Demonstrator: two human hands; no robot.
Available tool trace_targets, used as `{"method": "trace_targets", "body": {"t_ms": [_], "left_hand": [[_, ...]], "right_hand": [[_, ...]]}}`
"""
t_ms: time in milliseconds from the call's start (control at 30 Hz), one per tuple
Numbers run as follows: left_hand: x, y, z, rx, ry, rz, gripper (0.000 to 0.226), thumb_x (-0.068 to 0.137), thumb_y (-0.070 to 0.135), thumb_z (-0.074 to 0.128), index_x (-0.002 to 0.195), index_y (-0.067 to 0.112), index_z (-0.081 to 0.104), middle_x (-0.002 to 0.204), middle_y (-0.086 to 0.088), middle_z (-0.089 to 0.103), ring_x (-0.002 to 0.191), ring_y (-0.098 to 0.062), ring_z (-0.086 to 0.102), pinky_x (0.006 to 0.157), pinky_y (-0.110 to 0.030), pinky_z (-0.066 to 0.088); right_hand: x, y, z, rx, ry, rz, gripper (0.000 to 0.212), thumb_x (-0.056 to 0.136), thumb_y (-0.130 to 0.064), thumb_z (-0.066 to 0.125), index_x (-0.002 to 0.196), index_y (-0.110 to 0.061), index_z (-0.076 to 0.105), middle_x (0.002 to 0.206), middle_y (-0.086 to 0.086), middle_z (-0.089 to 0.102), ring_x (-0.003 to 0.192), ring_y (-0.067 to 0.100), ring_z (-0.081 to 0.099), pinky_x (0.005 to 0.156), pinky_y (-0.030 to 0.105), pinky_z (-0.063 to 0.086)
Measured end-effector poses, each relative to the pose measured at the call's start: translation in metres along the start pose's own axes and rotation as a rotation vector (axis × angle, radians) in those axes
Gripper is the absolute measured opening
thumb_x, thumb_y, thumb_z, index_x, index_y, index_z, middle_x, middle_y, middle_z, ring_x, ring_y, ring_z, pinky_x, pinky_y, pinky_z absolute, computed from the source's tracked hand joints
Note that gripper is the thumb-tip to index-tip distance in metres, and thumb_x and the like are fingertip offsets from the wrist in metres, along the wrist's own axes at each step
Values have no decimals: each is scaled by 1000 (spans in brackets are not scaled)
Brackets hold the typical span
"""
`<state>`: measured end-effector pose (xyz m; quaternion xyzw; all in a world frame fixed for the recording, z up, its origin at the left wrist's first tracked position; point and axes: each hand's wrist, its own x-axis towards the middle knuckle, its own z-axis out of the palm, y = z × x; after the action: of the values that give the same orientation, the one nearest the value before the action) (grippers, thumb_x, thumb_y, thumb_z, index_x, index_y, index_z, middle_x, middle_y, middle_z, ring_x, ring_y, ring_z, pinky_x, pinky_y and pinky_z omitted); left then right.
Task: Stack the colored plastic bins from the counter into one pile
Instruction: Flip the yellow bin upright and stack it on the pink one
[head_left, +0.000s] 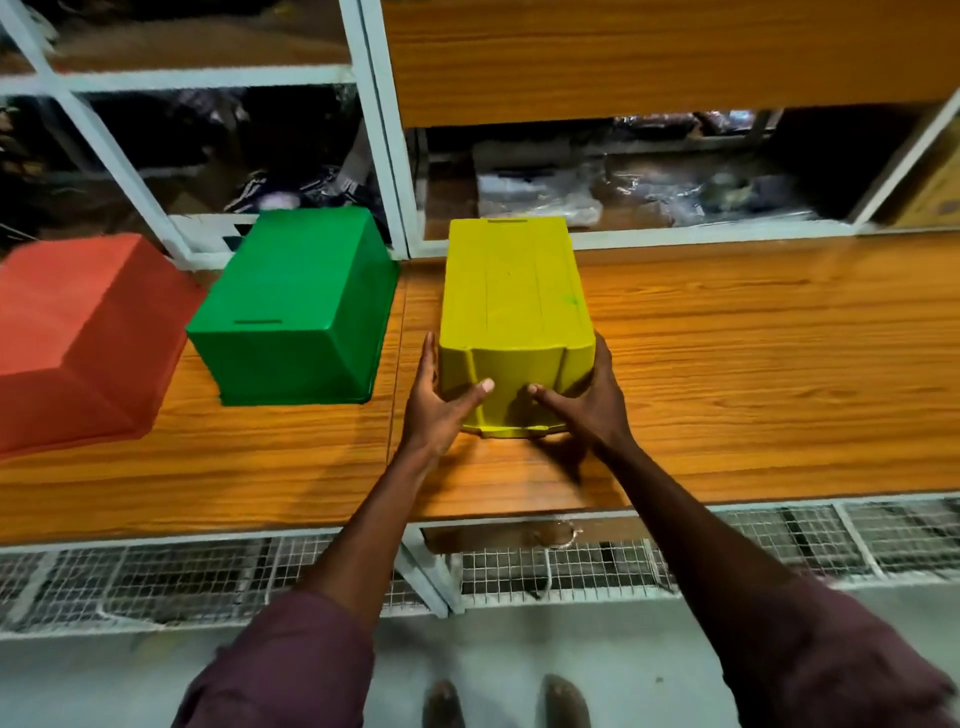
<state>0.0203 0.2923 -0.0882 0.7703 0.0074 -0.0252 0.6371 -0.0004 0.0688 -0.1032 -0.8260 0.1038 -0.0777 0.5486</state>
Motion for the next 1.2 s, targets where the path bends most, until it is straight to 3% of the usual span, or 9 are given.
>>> {"method": "trace_targets", "body": {"t_ms": [67, 233, 400, 567, 734, 834, 900, 1067, 1200], "left_hand": [[3, -5, 0, -22, -14, 35, 116, 70, 43, 87, 158, 43, 11, 163, 1, 33, 146, -19, 38, 114, -48, 42], [10, -18, -2, -42, -18, 47, 102, 65, 60, 84, 139, 76, 15, 158, 3, 42, 140, -18, 48, 110, -48, 47], [12, -23, 3, -66, 9, 62, 95, 71, 54, 81, 142, 71, 21, 155, 5, 47, 136, -16, 51, 108, -48, 49], [12, -26, 9, -147, -15, 40, 101, 76, 42, 82, 158, 38, 24, 151, 0, 52, 131, -16, 57, 103, -43, 53], [7, -23, 19, -235, -9, 26, 84, 87, 15, 77, 157, 22, 31, 141, -2, 60, 123, -13, 62, 97, -32, 55], [0, -18, 27, -314, 14, 14, 65, 89, 5, 73, 145, 23, 44, 129, 0, 65, 116, -13, 66, 91, -28, 57], [-3, -16, 32, -370, 20, 7, 63, 89, 3, 72, 141, 28, 45, 128, -3, 66, 118, -20, 65, 93, -37, 58], [-6, -11, 41, -424, 24, -57, 91, 76, 24, 85, 151, 27, 35, 137, -9, 60, 122, -25, 63, 96, -52, 56], [-7, -7, 45, -413, 12, -71, 89, 84, 6, 78, 153, 24, 25, 141, -9, 54, 117, -15, 62, 95, -47, 57]], "right_hand": [[-2, -2, 1, 5, 25, -12, 128, 56, -70, 89, 159, -33, 23, 154, 1, 52, 133, 23, 57, 104, 51, 54], [-6, -11, 2, -5, 37, -34, 116, 69, -40, 95, 161, -29, 25, 150, -2, 55, 130, 19, 58, 104, 49, 55], [-4, -7, 3, 2, 63, -60, 108, 71, -41, 92, 159, -27, 32, 148, -4, 57, 130, 16, 59, 102, 47, 56], [-3, -6, -7, -20, 39, -92, 101, 78, -35, 90, 160, -29, 32, 150, -4, 56, 130, 18, 60, 100, 48, 57], [-1, -10, -22, -75, 0, -127, 104, 81, -36, 88, 163, -32, 24, 159, -3, 47, 138, 21, 53, 104, 49, 56], [3, -18, -34, -109, -18, -164, 109, 77, -49, 87, 163, -36, 22, 164, -3, 42, 143, 21, 49, 108, 48, 53], [5, -30, -41, -151, -26, -197, 109, 74, -56, 84, 163, -38, 24, 164, -3, 41, 144, 21, 47, 110, 47, 51], [12, -54, -58, -308, -15, -335, 100, 79, -38, 88, 161, -22, 33, 164, 6, 40, 151, 26, 38, 119, 46, 39], [18, -61, -65, -431, -20, -403, 100, 76, -66, 73, 161, -32, 33, 163, 8, 43, 151, 30, 38, 117, 56, 37]]}}
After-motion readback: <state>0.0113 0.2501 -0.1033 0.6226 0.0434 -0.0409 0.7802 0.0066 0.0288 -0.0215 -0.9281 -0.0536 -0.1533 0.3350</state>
